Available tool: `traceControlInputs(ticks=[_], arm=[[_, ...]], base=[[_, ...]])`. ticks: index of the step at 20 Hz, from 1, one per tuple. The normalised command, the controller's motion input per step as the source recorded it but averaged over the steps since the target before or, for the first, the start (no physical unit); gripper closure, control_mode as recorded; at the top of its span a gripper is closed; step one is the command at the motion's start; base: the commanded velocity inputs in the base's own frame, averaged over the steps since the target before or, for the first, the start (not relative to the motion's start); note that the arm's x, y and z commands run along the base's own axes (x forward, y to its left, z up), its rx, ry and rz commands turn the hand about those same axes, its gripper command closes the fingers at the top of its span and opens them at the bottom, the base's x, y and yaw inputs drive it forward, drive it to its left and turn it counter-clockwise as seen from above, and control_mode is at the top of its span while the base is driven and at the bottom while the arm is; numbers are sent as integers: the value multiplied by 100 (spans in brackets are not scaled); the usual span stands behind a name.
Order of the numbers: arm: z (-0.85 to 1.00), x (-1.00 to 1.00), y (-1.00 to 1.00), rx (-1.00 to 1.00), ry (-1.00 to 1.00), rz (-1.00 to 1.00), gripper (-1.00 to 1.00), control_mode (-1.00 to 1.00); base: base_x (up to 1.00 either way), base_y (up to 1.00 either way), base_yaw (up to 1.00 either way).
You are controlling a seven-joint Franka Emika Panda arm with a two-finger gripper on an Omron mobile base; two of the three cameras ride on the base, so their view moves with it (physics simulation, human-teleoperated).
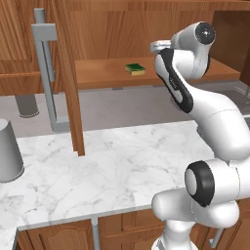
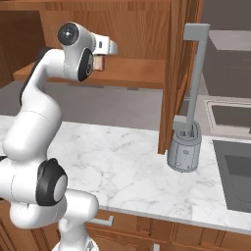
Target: Pick up the sponge and bar soap from the sink, and place them back in the cabinet, and close the cabinet doors.
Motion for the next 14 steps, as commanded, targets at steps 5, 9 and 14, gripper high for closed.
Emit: traceControlInputs(ticks=[5,9,14], arm=[[-10,22,0,0,-3,0,100,-100],[-9,22,0,0,-3,0,100,-100],[-10,20,0,0,-2,0,100,-100]], base=[[0,0,0],[0,0,0],[0,0,0]])
